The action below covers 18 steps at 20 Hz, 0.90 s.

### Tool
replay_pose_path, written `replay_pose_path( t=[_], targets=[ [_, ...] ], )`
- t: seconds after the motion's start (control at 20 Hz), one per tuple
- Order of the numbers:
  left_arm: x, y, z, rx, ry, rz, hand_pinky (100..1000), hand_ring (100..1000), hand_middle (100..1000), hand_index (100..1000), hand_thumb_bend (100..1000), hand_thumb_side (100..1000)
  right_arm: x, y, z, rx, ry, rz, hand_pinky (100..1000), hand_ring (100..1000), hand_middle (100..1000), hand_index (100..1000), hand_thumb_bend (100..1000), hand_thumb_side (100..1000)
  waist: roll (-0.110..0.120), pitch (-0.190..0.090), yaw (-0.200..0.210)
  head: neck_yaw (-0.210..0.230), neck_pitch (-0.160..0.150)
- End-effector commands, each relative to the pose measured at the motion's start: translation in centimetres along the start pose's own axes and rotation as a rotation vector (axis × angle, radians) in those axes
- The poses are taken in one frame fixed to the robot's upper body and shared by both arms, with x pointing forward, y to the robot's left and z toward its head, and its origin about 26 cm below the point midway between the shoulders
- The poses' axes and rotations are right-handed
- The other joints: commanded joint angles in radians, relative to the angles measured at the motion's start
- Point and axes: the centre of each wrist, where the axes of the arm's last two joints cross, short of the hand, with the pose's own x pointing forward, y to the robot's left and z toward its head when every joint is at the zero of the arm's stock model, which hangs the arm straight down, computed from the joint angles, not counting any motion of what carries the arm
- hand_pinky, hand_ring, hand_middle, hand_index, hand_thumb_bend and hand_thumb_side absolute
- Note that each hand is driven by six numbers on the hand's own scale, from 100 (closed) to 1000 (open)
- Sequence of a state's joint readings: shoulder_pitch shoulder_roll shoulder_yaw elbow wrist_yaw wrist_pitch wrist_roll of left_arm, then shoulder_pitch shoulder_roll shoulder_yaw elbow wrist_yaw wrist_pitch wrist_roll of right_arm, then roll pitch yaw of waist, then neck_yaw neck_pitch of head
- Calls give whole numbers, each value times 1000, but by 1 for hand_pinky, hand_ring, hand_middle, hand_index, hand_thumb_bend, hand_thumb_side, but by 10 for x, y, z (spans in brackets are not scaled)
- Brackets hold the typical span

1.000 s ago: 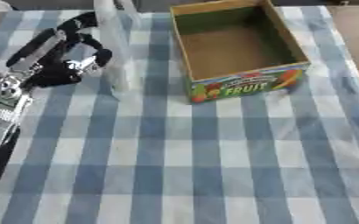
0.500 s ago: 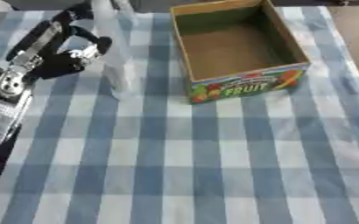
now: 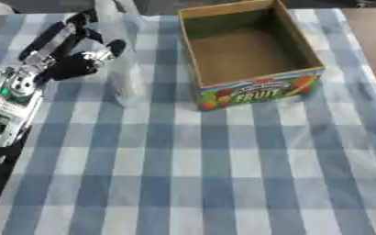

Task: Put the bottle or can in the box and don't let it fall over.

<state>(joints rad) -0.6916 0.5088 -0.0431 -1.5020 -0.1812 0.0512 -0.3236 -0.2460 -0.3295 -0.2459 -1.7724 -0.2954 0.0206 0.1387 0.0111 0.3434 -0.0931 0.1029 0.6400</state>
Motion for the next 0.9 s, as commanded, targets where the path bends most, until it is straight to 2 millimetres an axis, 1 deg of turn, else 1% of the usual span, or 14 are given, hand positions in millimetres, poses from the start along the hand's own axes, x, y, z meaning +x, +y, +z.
replay_pose_path(
  t=[0.05, 0.45, 0.9],
  targets=[
    [7, 9, -4, 1, -20, -30, 1000, 731, 891, 970, 383, 584, 7, -3, -2, 6, -16, 23, 875, 1000, 1000, 996, 100, 680, 0, -16, -2, 1, -11],
    [6, 7, -11, -15, -16, -45, 1000, 732, 892, 954, 382, 582, 6, -3, -2, 8, -13, 22, 875, 1000, 1000, 997, 100, 681, -1, -14, -2, 3, -11],
    [-1, 1, -15, -36, 11, -46, 1000, 735, 903, 946, 381, 598, 5, -3, -3, 11, -12, 20, 876, 1000, 1000, 997, 100, 685, -3, -10, -1, 5, -14]
  ],
)
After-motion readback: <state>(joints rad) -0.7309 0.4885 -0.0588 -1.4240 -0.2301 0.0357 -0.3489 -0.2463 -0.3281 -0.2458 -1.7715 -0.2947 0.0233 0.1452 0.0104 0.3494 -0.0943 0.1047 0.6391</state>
